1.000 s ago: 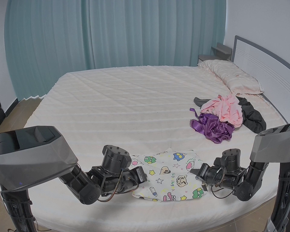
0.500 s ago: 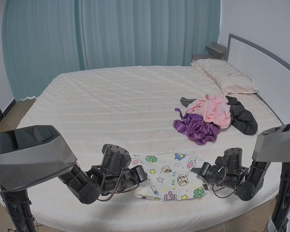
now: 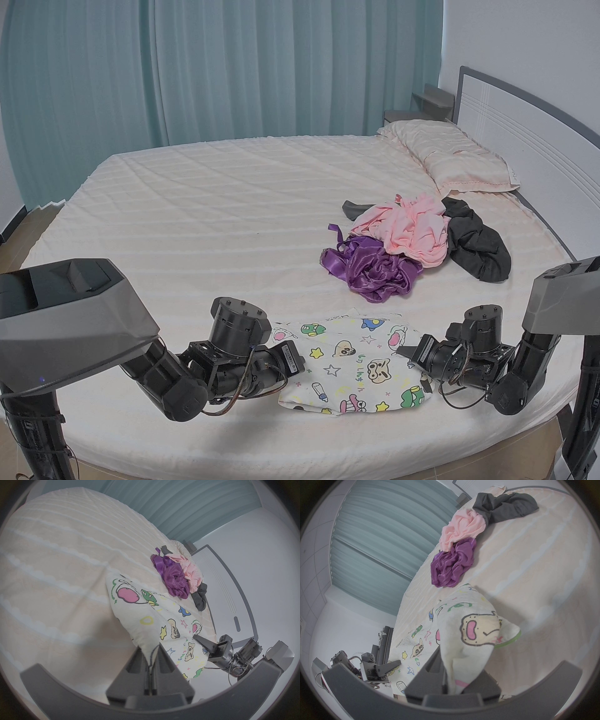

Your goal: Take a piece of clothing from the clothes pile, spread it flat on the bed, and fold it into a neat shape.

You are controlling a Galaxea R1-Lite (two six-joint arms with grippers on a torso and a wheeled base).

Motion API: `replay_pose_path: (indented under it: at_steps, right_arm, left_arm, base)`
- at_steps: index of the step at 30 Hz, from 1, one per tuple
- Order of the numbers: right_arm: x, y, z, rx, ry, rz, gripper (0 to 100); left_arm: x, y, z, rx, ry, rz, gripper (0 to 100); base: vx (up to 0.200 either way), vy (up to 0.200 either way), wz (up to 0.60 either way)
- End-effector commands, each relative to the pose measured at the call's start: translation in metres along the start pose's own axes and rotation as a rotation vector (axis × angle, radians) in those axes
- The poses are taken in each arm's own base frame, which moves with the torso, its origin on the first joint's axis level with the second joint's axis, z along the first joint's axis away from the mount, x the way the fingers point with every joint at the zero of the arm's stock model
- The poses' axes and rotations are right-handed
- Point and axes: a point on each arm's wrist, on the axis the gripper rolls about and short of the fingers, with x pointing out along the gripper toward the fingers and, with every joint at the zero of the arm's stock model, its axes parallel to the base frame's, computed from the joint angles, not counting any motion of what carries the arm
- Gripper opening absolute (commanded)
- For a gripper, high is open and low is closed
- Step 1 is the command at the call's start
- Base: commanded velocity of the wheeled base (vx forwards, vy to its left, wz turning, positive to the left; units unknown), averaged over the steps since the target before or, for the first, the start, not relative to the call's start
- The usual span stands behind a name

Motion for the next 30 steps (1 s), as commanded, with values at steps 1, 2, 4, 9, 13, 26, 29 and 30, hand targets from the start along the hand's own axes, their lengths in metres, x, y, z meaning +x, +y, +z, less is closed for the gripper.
replay_pose_path:
  at_steps: [1, 2, 4, 9, 13, 26, 29, 30]
  right_arm:
    - [0.000, 0.000, 0.000, 0.001, 0.000, -0.001, 0]
    - [0.000, 0.000, 0.000, 0.001, 0.000, -0.001, 0]
    - [0.000, 0.000, 0.000, 0.001, 0.000, -0.001, 0]
    - [0.000, -0.001, 0.000, 0.001, 0.001, -0.002, 0]
    - [0.000, -0.001, 0.000, 0.002, 0.000, -0.003, 0]
    - [0.000, -0.005, -0.003, 0.002, 0.010, -0.020, 100]
    - [-0.003, -0.005, -0.003, -0.001, 0.004, -0.027, 100]
    - [-0.010, -0.006, -0.001, -0.008, -0.011, -0.045, 100]
  left_arm:
    - [0.000, 0.000, 0.000, -0.001, 0.002, 0.001, 0]
    - [0.000, 0.000, 0.000, -0.001, 0.002, 0.001, 0]
    - [0.001, 0.001, 0.000, -0.002, 0.003, 0.002, 0]
    - [0.002, 0.001, 0.000, -0.002, 0.002, 0.003, 0]
    - [0.002, 0.002, 0.000, -0.003, 0.001, 0.005, 0]
    - [0.000, 0.008, -0.002, -0.043, 0.015, 0.021, 100]
    - [-0.003, 0.013, -0.007, -0.044, 0.029, 0.045, 100]
    - [-0.007, 0.022, -0.010, -0.044, 0.037, 0.075, 100]
  base:
    - [0.000, -0.200, 0.00]
    - [0.000, -0.200, 0.00]
    - [0.000, -0.200, 0.00]
    - [0.000, -0.200, 0.00]
    - [0.000, -0.050, 0.00]
    - [0.000, 0.000, 0.00]
    - [0.000, 0.000, 0.00]
    - [0.000, 0.000, 0.00]
